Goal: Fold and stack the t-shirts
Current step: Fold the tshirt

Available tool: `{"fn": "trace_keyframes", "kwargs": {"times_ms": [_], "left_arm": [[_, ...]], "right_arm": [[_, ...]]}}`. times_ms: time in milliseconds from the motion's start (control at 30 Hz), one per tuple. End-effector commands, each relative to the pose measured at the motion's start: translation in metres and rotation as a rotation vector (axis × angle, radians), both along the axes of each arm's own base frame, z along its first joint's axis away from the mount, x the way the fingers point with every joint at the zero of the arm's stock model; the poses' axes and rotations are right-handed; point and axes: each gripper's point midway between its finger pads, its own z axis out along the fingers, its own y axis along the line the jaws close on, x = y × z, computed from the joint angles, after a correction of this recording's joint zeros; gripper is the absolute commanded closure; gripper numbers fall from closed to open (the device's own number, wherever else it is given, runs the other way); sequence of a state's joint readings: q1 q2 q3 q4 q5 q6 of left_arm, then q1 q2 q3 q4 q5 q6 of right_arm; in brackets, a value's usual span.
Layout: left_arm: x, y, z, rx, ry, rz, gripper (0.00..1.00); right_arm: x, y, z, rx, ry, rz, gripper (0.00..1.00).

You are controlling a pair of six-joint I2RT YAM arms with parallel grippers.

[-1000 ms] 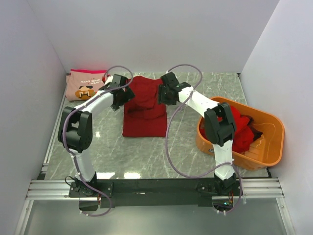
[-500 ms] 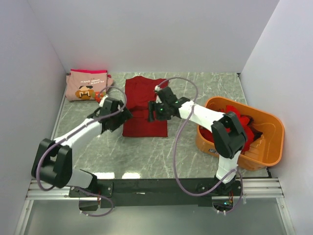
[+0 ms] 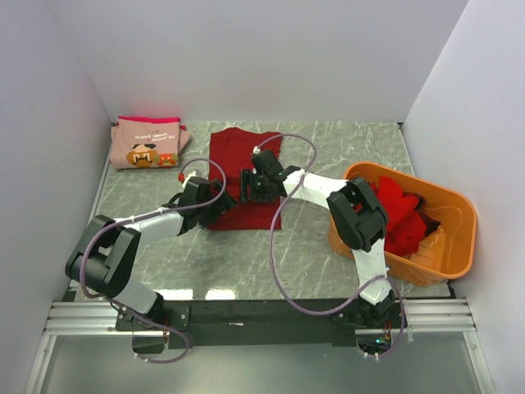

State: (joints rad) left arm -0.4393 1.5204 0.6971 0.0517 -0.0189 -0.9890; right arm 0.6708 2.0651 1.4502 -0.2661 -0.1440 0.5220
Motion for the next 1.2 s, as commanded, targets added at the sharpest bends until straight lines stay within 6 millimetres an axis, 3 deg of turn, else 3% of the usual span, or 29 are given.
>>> {"fn": "trace_keyframes", "kwargs": {"times_ms": [0, 100, 133, 200, 233, 267, 333, 367, 400, 467, 533, 567, 600, 633, 667, 700, 733, 767, 800, 867, 900, 1033, 1167], "left_arm": [[-0.016, 0.003, -0.02, -0.009, 0.043, -0.003, 0.01], [-0.023, 0.013, -0.032, 0.026, 0.065, 0.029, 0.01], [-0.025, 0.015, -0.034, 0.03, 0.071, 0.033, 0.0], [-0.029, 0.018, -0.04, 0.038, 0.084, 0.04, 0.01], [-0.03, 0.018, -0.041, 0.034, 0.086, 0.04, 0.01], [-0.031, 0.018, -0.042, 0.034, 0.091, 0.038, 0.01], [-0.032, 0.017, -0.041, 0.031, 0.093, 0.035, 0.0], [-0.033, 0.018, -0.041, 0.032, 0.094, 0.037, 0.01], [-0.031, 0.018, -0.036, 0.029, 0.081, 0.038, 0.01], [-0.029, 0.017, -0.032, 0.029, 0.072, 0.038, 0.01], [-0.027, 0.019, -0.027, 0.032, 0.06, 0.05, 0.0], [-0.026, 0.018, -0.023, 0.027, 0.049, 0.052, 0.01], [-0.026, 0.019, -0.022, 0.026, 0.044, 0.053, 0.01], [-0.025, 0.019, -0.021, 0.025, 0.039, 0.057, 0.01], [-0.026, 0.021, -0.022, 0.029, 0.039, 0.059, 0.0], [-0.027, 0.021, -0.022, 0.031, 0.041, 0.06, 0.01], [-0.026, 0.023, -0.023, 0.041, 0.04, 0.062, 0.01], [-0.026, 0.023, -0.023, 0.045, 0.04, 0.062, 0.01], [-0.026, 0.023, -0.024, 0.048, 0.04, 0.061, 0.01], [-0.026, 0.024, -0.025, 0.055, 0.039, 0.055, 0.0], [-0.026, 0.024, -0.025, 0.056, 0.039, 0.056, 0.01], [-0.028, 0.025, -0.029, 0.058, 0.046, 0.057, 0.01], [-0.031, 0.026, -0.032, 0.055, 0.047, 0.06, 0.0]], "right_arm": [[0.048, 0.004, 0.024, 0.038, -0.14, -0.129, 0.26], [0.073, 0.003, 0.04, 0.08, -0.204, -0.178, 0.26], [0.079, 0.002, 0.033, 0.078, -0.193, -0.192, 0.26], [0.103, 0.001, 0.041, 0.086, -0.241, -0.236, 0.26], [0.111, -0.001, 0.027, 0.064, -0.234, -0.253, 0.26], [0.125, 0.003, 0.041, 0.083, -0.262, -0.265, 0.26], [0.138, 0.001, 0.038, 0.057, -0.284, -0.264, 0.26], [0.151, 0.005, 0.058, 0.077, -0.322, -0.264, 0.26], [0.151, 0.004, 0.059, 0.059, -0.316, -0.258, 0.26], [0.158, 0.001, 0.08, 0.049, -0.35, -0.252, 0.26], [0.148, -0.002, 0.099, 0.045, -0.365, -0.221, 0.26], [0.134, -0.003, 0.088, 0.044, -0.328, -0.186, 0.26], [0.127, -0.005, 0.106, 0.068, -0.343, -0.172, 0.26], [0.118, -0.008, 0.105, 0.074, -0.326, -0.166, 0.26], [0.094, -0.01, 0.081, 0.075, -0.248, -0.121, 0.26], [0.084, -0.011, 0.093, 0.107, -0.256, -0.11, 0.26], [0.071, -0.01, 0.087, 0.131, -0.226, -0.09, 0.26], [0.05, -0.013, 0.065, 0.126, -0.167, -0.068, 0.26], [0.036, -0.006, 0.073, 0.188, -0.151, -0.02, 0.26], [0.014, -0.008, 0.056, 0.206, -0.081, -0.012, 0.26], [0.007, -0.002, 0.061, 0.254, -0.075, 0.019, 0.26], [-0.007, 0.003, 0.043, 0.281, -0.022, 0.03, 0.26], [0.007, 0.008, 0.032, 0.267, -0.02, 0.006, 0.26]]}}
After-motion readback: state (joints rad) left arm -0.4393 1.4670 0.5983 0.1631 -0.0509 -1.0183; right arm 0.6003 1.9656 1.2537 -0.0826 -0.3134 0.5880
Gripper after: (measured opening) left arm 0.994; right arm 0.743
